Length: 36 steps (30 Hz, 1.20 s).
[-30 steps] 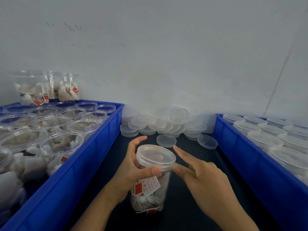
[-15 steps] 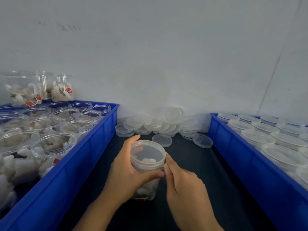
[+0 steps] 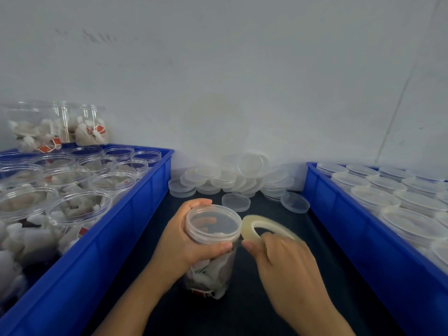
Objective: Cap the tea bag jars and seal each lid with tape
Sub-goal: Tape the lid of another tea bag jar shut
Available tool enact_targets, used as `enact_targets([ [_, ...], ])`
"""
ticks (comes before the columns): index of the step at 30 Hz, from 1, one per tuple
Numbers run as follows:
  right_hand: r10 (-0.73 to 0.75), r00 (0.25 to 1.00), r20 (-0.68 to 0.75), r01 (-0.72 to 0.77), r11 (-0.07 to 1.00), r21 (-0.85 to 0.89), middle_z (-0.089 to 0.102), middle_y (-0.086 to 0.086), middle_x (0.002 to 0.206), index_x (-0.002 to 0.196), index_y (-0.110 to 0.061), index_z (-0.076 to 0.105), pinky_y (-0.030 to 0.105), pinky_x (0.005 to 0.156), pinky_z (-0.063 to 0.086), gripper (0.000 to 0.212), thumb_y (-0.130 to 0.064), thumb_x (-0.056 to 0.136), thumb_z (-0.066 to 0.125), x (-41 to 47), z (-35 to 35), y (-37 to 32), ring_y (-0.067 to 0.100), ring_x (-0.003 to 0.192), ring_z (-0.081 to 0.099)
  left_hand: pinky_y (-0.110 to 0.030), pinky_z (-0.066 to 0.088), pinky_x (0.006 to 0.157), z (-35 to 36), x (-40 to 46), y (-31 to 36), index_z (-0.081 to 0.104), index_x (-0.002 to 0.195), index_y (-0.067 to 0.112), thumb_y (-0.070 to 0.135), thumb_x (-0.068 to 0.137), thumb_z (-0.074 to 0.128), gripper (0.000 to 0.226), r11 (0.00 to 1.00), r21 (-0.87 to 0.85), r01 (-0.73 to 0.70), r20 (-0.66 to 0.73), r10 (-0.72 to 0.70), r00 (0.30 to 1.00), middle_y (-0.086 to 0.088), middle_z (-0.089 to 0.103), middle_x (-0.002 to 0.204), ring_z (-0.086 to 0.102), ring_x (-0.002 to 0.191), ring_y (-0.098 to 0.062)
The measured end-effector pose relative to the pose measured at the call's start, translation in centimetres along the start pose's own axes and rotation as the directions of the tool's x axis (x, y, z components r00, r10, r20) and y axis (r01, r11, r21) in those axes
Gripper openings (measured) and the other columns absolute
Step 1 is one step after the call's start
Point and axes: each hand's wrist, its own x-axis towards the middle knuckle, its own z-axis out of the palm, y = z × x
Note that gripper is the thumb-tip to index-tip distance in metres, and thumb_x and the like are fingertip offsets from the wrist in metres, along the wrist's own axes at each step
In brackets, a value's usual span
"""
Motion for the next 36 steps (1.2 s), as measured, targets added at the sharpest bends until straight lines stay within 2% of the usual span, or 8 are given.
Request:
enact_targets([
  [9,-0.043,0.998,-0.037,0.041,0.998,-0.053,0.038,-0.011,0.071,0.07,-0.033,0.022,0.027,0.074,0.026,0.034,-0.059,0.09,0.014,0.4,0.2,0.3,0.003,0.066,0.036,-0.024,0.054,0.086,-0.4,0.3,0.0,0.053,0.124,0.02,0.035,0.045,0.088,0.089,0.994,-0.101,0.047,0.104,-0.036,0.994,0.005,0.068,0.115,0.065,0.109,-0.013],
  [18,-0.022,0.998,-0.059,0.027,0.996,0.084,0.047,-0.006,0.066,0.075,-0.029,0.04,0.022,0.063,0.034,0.063,-0.076,0.066,-0.002,0.3,0.4,0.7,0.004,0.059,0.045,-0.021,0.053,0.085,-0.4,-0.1,0.2,0.047,0.128,0.019,0.029,0.05,0.087,0.088,0.979,-0.178,0.097,0.209,-0.058,0.976,0.007,0.067,0.116,0.064,0.111,-0.012],
  [20,0.012,0.999,-0.038,-0.006,0.988,0.153,0.053,-0.003,0.067,0.079,-0.027,0.044,0.02,0.057,0.039,0.068,-0.077,0.067,0.0,0.2,0.9,0.7,0.008,0.06,0.051,-0.022,0.053,0.087,-0.6,-0.1,0.8,0.047,0.129,0.028,0.04,0.048,0.087,0.091,0.989,-0.098,0.114,0.227,-0.089,0.97,0.015,0.062,0.12,0.061,0.113,-0.007],
  [22,0.045,0.999,-0.01,-0.042,0.974,0.224,0.054,-0.004,0.068,0.08,-0.028,0.045,0.024,0.059,0.043,0.067,-0.078,0.069,0.003,0.2,1.3,0.8,0.008,0.059,0.051,-0.02,0.048,0.095,-1.0,0.0,1.6,0.042,0.134,0.039,0.058,0.042,0.087,0.103,0.988,0.136,0.074,0.189,-0.099,0.977,0.028,0.045,0.124,0.052,0.115,0.005],
  [25,0.058,0.998,0.031,-0.064,0.96,0.273,0.054,-0.007,0.072,0.09,-0.027,0.048,0.031,0.068,0.048,0.059,-0.074,0.079,0.014,0.1,1.7,0.6,0.006,0.063,0.05,-0.013,0.034,0.098,-1.5,-0.1,2.6,0.017,0.149,0.041,0.074,0.039,0.078,0.13,0.914,0.405,-0.008,0.166,-0.065,0.984,0.036,0.029,0.128,0.036,0.117,0.019],
  [28,0.046,0.998,0.039,-0.055,0.955,0.291,0.056,-0.004,0.072,0.086,-0.029,0.044,0.03,0.068,0.049,0.063,-0.078,0.07,0.008,0.0,1.8,0.2,0.009,0.066,0.056,-0.014,0.029,0.098,-0.6,-0.4,3.2,0.003,0.152,0.04,0.095,0.026,0.06,0.149,0.868,0.496,-0.004,0.15,-0.081,0.985,0.034,0.027,0.135,0.034,0.118,0.015],
  [32,0.046,0.998,0.039,-0.056,0.954,0.295,0.055,-0.005,0.07,0.084,-0.027,0.041,0.021,0.056,0.039,0.069,-0.083,0.062,0.007,0.1,1.6,0.2,0.008,0.06,0.053,-0.022,0.035,0.097,1.1,-0.1,2.9,0.022,0.149,0.038,0.096,0.023,0.054,0.141,0.842,0.54,0.012,-0.011,-0.008,1.0,0.027,0.034,0.133,0.038,0.118,0.004],
  [36,-0.029,0.999,0.042,0.018,0.97,0.24,0.05,-0.004,0.066,0.076,-0.026,0.04,0.02,0.051,0.03,0.045,-0.069,0.085,0.031,0.5,0.8,1.0,0.007,0.054,0.043,-0.02,0.038,0.094,0.6,0.1,2.4,0.035,0.142,0.041,0.091,0.035,0.061,0.121,0.871,0.49,-0.028,0.012,0.026,1.0,0.029,0.04,0.131,0.044,0.117,0.005],
])
